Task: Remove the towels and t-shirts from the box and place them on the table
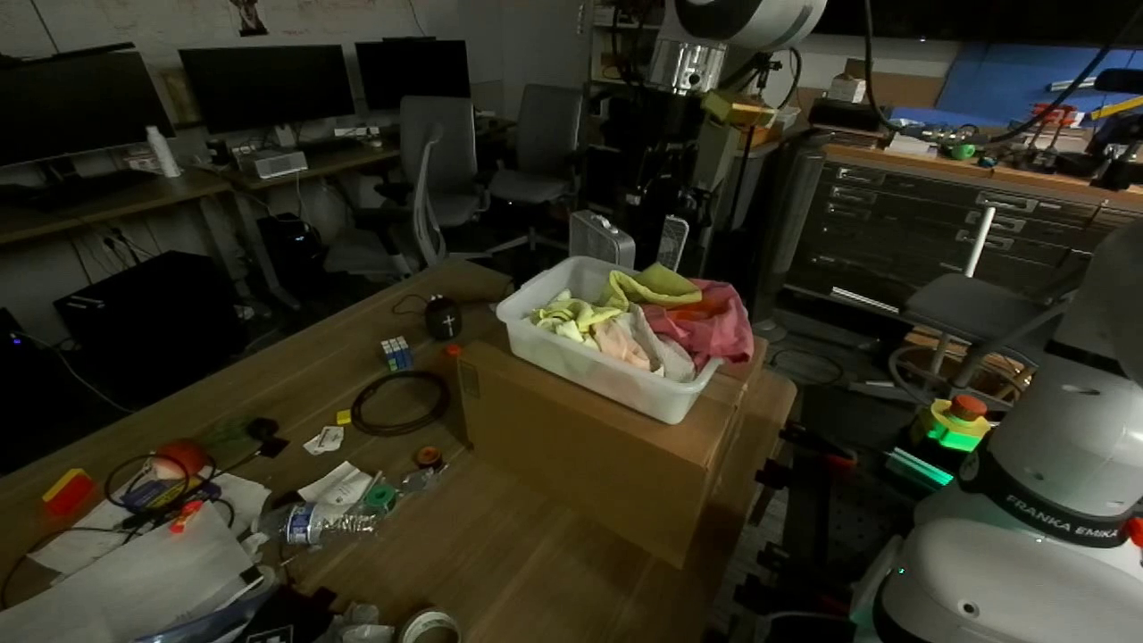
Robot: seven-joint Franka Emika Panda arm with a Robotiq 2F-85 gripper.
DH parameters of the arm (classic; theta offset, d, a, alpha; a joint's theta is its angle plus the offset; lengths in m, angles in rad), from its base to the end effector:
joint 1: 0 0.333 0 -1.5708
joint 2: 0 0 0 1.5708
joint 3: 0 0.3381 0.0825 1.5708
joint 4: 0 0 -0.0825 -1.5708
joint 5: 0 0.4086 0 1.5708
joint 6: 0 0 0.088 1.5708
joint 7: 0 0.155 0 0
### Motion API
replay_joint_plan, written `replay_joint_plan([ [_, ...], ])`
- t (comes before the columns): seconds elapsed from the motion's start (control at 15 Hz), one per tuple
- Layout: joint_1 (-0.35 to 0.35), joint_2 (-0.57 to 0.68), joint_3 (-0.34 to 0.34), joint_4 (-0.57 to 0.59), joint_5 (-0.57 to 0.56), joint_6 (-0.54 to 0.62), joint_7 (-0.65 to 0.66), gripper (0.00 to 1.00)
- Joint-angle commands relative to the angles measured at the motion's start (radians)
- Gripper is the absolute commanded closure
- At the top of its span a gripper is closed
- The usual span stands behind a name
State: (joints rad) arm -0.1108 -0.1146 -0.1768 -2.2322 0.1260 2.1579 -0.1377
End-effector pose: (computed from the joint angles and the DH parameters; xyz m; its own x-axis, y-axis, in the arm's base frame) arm 0.5108 -0.1410 0.3848 0.9746 -0.2181 0.0505 -0.2107 -0.9700 -0.1214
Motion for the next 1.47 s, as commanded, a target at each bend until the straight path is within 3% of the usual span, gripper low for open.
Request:
replay_joint_plan([
  [0.0, 0.003, 0.117, 0.022, 0.05, 0.009, 0.045, 0.005, 0.0],
  [0.4, -0.005, 0.291, 0.04, 0.097, -0.068, 0.162, 0.005, 0.0],
  [0.73, -0.008, 0.405, 0.034, 0.13, -0.196, 0.262, -0.016, 0.0],
  [1.27, 0.008, 0.486, -0.004, 0.133, -0.393, 0.42, 0.051, 0.0],
  [1.33, 0.009, 0.489, -0.009, 0.135, -0.405, 0.429, 0.062, 0.25],
  [1.4, 0.007, 0.489, -0.009, 0.134, -0.408, 0.433, 0.062, 0.26],
])
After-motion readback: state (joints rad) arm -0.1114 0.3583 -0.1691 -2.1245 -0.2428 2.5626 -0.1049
